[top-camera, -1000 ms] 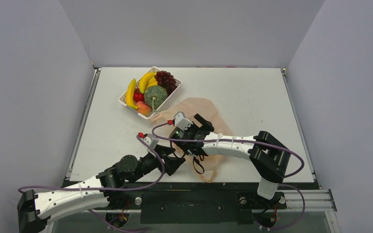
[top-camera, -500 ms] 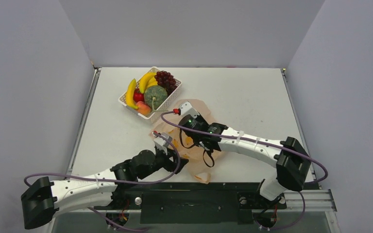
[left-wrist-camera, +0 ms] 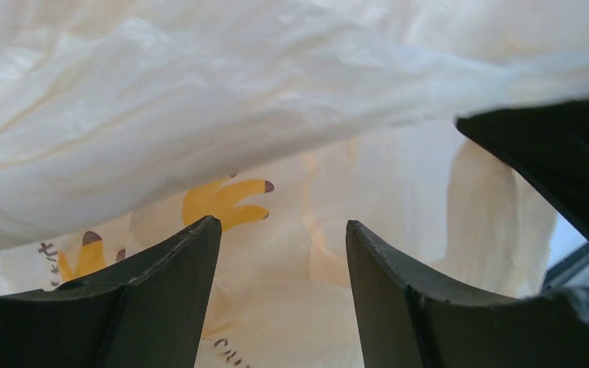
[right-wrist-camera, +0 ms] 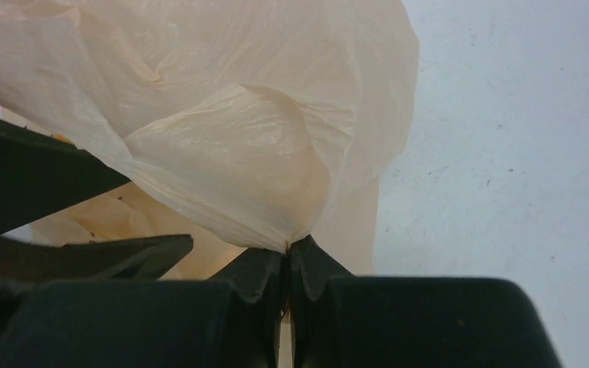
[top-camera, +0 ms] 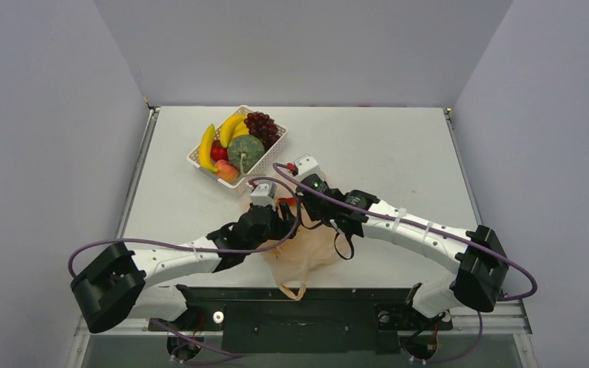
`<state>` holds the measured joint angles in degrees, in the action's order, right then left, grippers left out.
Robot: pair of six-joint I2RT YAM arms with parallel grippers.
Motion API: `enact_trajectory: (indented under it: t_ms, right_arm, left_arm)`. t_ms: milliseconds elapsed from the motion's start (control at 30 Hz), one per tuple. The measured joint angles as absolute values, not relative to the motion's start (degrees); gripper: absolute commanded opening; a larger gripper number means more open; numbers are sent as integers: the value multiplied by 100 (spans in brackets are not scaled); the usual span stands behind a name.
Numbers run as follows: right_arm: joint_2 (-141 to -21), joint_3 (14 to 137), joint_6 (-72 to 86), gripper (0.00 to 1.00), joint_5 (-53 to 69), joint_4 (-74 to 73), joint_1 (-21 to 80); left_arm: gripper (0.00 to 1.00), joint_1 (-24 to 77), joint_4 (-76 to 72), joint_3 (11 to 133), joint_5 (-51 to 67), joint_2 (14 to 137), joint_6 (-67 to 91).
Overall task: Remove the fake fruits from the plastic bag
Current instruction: Adjust the plastic bag at the center of the board.
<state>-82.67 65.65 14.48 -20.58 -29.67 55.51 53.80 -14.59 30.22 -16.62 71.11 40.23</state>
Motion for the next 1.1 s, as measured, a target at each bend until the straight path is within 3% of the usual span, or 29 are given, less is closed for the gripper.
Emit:
enact_trajectory:
  t_ms: [433,833,900,967,1067,1100]
  right_arm:
    - [-7738,6077,2043,0,-1037,-2700,5557]
    - [-7406,5476,2528,0,-819,-2418,5542]
    - [-7109,5054,2947,5,-1127,-2394,5542]
    - [-6812,4563,3367,21,-1431,-2370,5492]
    - [-6504,3830,3920,59,-1782,-2329,5218]
    - [-6458,3653,3992,65,-1828,-2287,5092]
  left_arm:
    - [66,4930,-1347,3830,-2296,8652,5948]
    - [66,5026,-1568,4421,-2864,9588,5907]
    - [66,5096,-1721,4366,-2877,9572,5734]
    - [67,5210,-1809,4283,-2923,9535,5505]
    - [67,5433,-1890,4104,-3006,9426,5210]
    - [67,5507,-1905,4049,-3039,9376,5122]
